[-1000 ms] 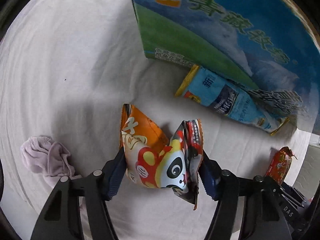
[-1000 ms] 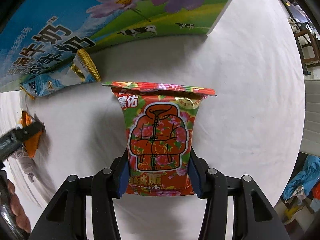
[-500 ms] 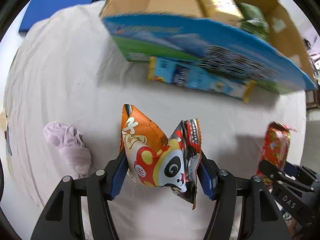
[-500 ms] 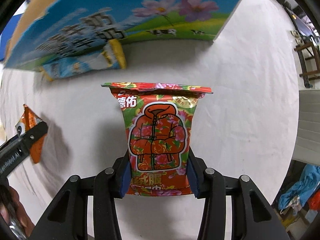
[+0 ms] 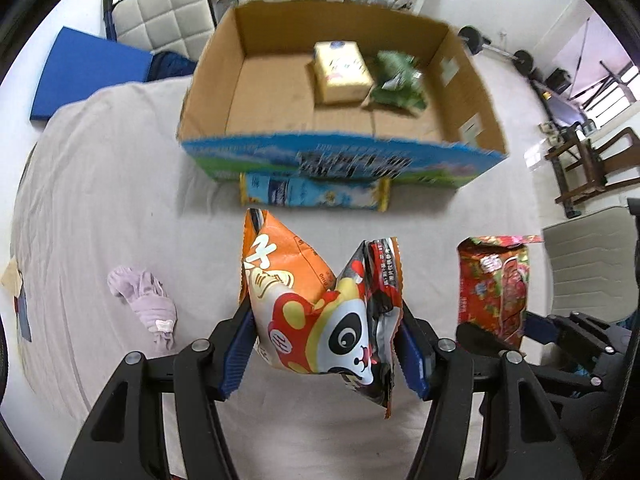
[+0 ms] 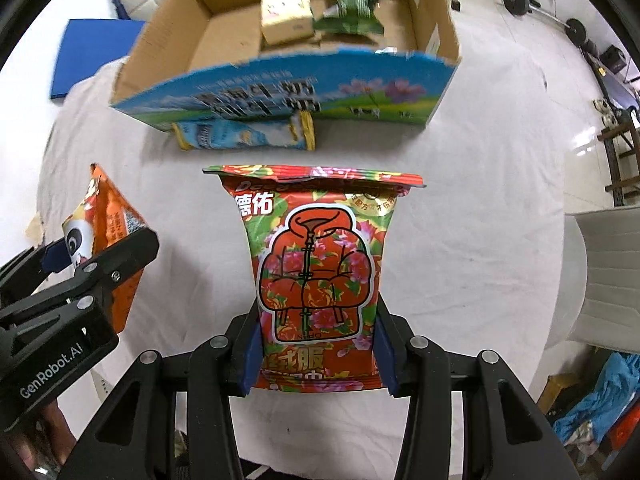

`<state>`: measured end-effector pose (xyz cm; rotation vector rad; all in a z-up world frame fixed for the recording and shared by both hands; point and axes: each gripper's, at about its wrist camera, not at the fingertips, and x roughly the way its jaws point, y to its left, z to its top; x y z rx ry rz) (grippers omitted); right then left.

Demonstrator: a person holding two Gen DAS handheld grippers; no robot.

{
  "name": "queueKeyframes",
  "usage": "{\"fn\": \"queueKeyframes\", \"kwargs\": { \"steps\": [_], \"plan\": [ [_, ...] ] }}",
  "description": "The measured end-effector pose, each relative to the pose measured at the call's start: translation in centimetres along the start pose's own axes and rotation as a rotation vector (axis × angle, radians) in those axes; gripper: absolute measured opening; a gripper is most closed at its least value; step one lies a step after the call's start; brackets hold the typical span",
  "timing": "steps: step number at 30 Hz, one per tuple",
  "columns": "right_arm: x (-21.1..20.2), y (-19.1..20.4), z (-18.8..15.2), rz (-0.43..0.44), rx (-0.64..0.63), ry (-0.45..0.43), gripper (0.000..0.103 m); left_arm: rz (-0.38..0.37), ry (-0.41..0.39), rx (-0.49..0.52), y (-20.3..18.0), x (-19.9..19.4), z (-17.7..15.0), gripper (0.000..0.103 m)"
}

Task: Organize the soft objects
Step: 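Lower both held bags into the box and open both tools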

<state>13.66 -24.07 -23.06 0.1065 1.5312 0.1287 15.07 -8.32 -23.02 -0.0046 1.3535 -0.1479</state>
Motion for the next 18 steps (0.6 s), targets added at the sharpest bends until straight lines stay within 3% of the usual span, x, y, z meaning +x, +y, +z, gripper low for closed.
{"fn": "queueKeyframes", "kwargs": {
  "steps": [10, 15, 18],
  "plan": [
    [-6.5, 1.5, 2.3, 0.067, -0.021, -0.121, 0.048, -0.049, -0.137, 0.02, 0.3, -6.5, 4.4, 0.06],
    [-9.5, 1.4, 5.9, 0.057, -0.026, -0.189, 0.048, -0.021, -0.209, 0.072, 0.2, -7.9, 8.5, 0.06],
    [-9.7, 1.1, 8.5, 0.037, -0.029, -0.206, 0.048, -0.025, -0.198, 0.091, 0.4, -6.9, 11.7, 0.06]
  ]
}}
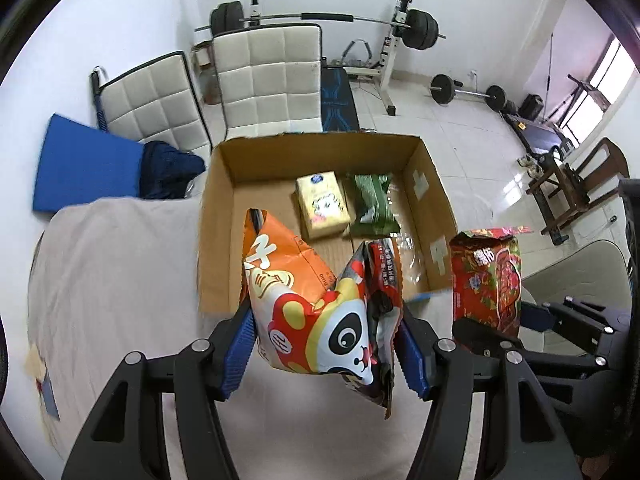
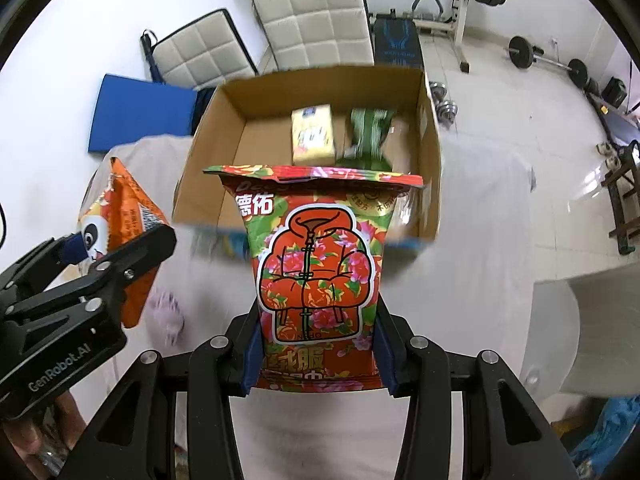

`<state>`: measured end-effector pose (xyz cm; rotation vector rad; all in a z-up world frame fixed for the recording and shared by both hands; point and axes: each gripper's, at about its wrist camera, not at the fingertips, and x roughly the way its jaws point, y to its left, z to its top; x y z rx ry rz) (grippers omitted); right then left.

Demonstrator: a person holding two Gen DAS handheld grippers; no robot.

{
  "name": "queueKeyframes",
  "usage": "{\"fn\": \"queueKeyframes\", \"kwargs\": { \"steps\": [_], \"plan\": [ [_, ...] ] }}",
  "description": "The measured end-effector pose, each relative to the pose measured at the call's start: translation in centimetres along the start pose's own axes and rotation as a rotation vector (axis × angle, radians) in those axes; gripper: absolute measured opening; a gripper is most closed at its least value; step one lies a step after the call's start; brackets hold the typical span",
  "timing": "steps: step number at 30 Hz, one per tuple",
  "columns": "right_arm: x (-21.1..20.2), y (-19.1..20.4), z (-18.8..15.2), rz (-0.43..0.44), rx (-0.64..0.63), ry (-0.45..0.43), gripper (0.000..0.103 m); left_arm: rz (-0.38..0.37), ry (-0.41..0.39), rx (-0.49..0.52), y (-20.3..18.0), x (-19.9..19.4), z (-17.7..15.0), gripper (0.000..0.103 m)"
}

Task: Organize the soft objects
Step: 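Lower both held bags into the box and open both tools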

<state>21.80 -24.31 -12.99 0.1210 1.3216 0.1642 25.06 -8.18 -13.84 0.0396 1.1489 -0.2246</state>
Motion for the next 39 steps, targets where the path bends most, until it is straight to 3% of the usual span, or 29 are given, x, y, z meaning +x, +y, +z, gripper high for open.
{"fn": "queueKeyframes", "kwargs": {
  "steps": [8, 15, 24, 34, 39],
  "plan": [
    [6.0, -1.0, 7.1, -0.043, 0.002, 0.047, 0.048, -0.006, 0.096, -0.022, 2.8, 6.9, 6.0, 0.06],
    [13.5, -2.4, 10.3, -0.098, 0.017, 0.138, 0.048, 0.038, 0.21, -0.051, 5.8, 15.3, 9.6, 0.06],
    [20.7, -3.4, 9.7, -0.111, 0.012, 0.262, 0.048, 0.066, 0.332, -0.038, 7.1, 23.2, 12.0, 0.061],
    [24.8, -4.4, 8.0, -0.105, 0.02, 0.372, 0.049, 0.076, 0.42, -0.036, 7.0, 26.6, 12.6, 0.063],
    [25.0, -4.8, 8.2, -0.103, 0.043, 0.378, 0.052, 0.074, 0.437, -0.071, 7.4, 26.8, 12.6, 0.063]
  ]
}}
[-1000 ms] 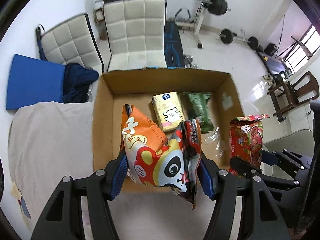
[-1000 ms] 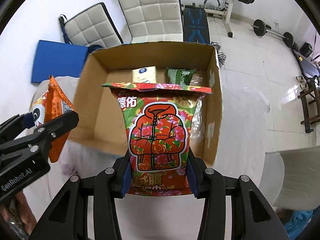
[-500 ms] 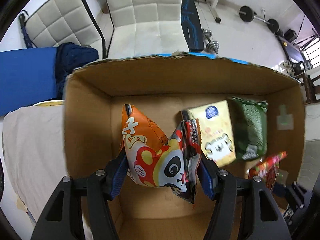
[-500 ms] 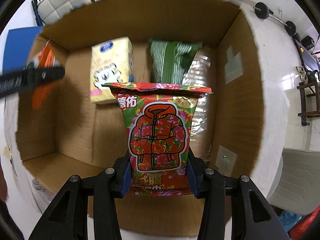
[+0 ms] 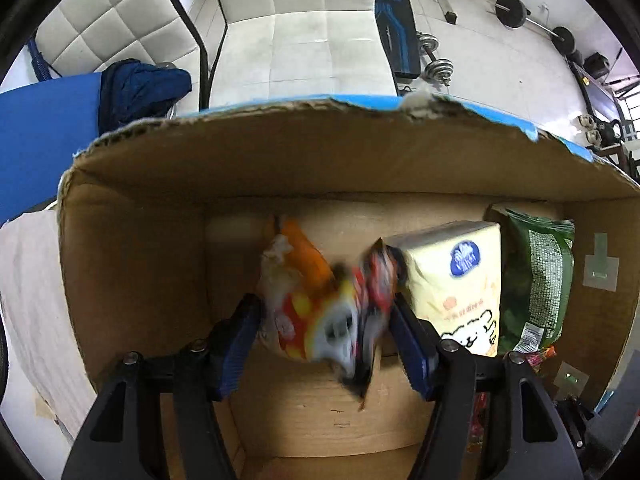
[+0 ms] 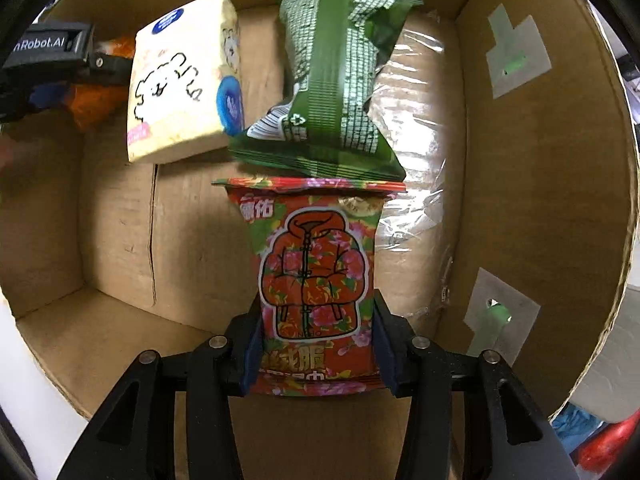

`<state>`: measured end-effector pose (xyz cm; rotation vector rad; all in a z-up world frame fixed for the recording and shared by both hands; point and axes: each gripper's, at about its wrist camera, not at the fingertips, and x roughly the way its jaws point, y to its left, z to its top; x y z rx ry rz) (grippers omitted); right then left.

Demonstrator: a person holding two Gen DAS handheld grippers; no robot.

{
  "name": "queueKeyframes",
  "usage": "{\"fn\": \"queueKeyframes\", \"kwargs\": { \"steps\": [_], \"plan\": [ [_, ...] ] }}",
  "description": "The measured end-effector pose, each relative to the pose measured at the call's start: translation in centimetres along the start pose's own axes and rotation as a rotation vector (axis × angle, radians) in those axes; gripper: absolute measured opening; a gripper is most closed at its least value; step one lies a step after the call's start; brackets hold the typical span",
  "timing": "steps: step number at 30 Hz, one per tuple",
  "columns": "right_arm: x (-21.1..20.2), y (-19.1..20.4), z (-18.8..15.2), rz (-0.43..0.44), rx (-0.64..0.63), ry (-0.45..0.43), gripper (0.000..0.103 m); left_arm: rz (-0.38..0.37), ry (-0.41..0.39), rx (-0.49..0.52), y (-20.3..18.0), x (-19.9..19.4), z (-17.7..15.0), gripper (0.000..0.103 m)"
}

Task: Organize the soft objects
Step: 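Lower both held bags into the box and open both tools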

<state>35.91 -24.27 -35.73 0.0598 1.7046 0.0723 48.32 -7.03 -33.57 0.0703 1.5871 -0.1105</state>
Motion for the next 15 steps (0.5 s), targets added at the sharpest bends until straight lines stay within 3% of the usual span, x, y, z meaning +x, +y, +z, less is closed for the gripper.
{"fn": "queueKeyframes", "kwargs": {
  "steps": [2, 10, 15],
  "plan": [
    [-0.5, -0.2, 0.0, 0.002, 0.011, -0.017, 0.054, -0.003, -0.008, 0.001, 0.0, -0.3, -0.1, 0.068],
    [-3.1, -0.5, 0.1, 0.011, 0.032, -0.074, 0.065, -0.03, -0.064, -0.011, 0.2, -3.7, -1.2, 0.068],
    [-5.8, 1.2, -0.6, -0.004, 0.027, -0.116, 0.08, -0.043, -0.124, -0.009, 0.2, -6.8, -3.5, 0.068]
  ]
}}
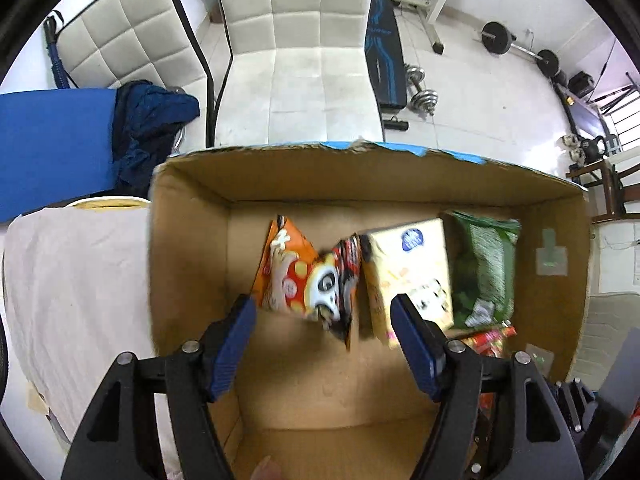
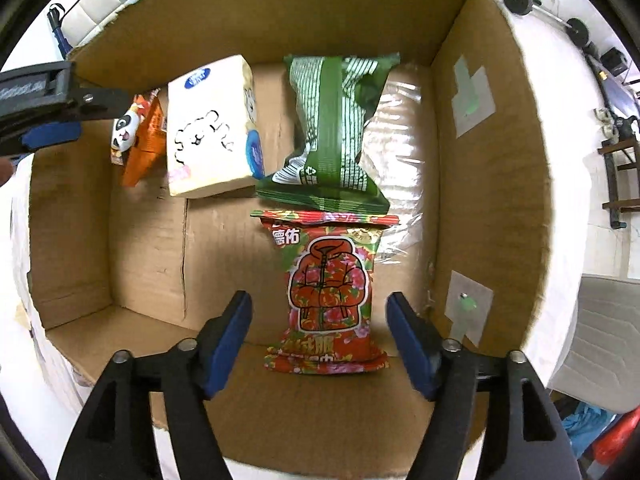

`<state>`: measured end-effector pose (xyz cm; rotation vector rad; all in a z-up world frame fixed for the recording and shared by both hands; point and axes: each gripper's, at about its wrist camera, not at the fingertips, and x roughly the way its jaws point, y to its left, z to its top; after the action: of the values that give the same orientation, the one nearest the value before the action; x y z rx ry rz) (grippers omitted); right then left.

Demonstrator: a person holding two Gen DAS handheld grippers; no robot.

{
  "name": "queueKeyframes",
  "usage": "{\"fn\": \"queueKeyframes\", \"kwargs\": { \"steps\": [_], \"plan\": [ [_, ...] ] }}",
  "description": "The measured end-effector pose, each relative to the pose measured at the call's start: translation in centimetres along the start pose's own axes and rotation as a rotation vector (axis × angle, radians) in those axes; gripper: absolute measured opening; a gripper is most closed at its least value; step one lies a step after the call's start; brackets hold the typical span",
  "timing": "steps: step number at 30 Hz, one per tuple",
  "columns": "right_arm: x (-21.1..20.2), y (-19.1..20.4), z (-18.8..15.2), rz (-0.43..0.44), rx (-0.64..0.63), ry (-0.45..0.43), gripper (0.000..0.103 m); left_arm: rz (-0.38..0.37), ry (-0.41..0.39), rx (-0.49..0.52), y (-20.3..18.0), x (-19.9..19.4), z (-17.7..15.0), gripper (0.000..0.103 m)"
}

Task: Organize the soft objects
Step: 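Lower both held bags into the box and open both tools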

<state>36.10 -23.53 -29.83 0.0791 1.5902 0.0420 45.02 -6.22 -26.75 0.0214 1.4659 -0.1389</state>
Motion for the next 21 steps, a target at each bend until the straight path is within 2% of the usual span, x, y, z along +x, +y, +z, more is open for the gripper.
{"fn": "queueKeyframes", "kwargs": {
  "steps": [6, 7, 8, 9, 11, 14, 21],
  "plan": [
    [-2.8, 0.5, -0.9, -0.007, 0.007, -0.043, 0.081, -0.004, -0.057, 0.001, 0.2, -3.5, -3.8, 0.071],
    [-2.9, 0.4, -0.8, -0.009, 0.008, -0.049, 0.083, -0.005, -0.063, 0.0, 0.4, -3.9, -4.3, 0.082],
    [-3.6, 0.4, -1.1, -0.012, 0.01, -0.062, 0.091, -0.004, -0.069, 0.001, 0.6, -4.2, -4.9, 0.09],
    [-4.1, 0.4, -1.1, -0.014, 0.011, -0.072, 0.097, -0.004, -0.078, 0.001, 0.7, -4.6, -5.6, 0.092],
    [-5.6, 0.6, -1.9, -0.021, 0.012, -0.091, 0.1, -0.003, -0.092, -0.003, 0.6, -5.5, -6.7, 0.096],
    [-6.9, 0.9, -3.1, -0.029, 0.012, -0.118, 0.103, -0.008, -0.11, -0.015, 0.4, -6.6, -8.5, 0.096],
    [-9.5, 1.5, -6.5, -0.044, 0.009, -0.193, 0.103, 0.01, -0.179, -0.027, -0.3, -9.7, -12.7, 0.096]
  ]
}}
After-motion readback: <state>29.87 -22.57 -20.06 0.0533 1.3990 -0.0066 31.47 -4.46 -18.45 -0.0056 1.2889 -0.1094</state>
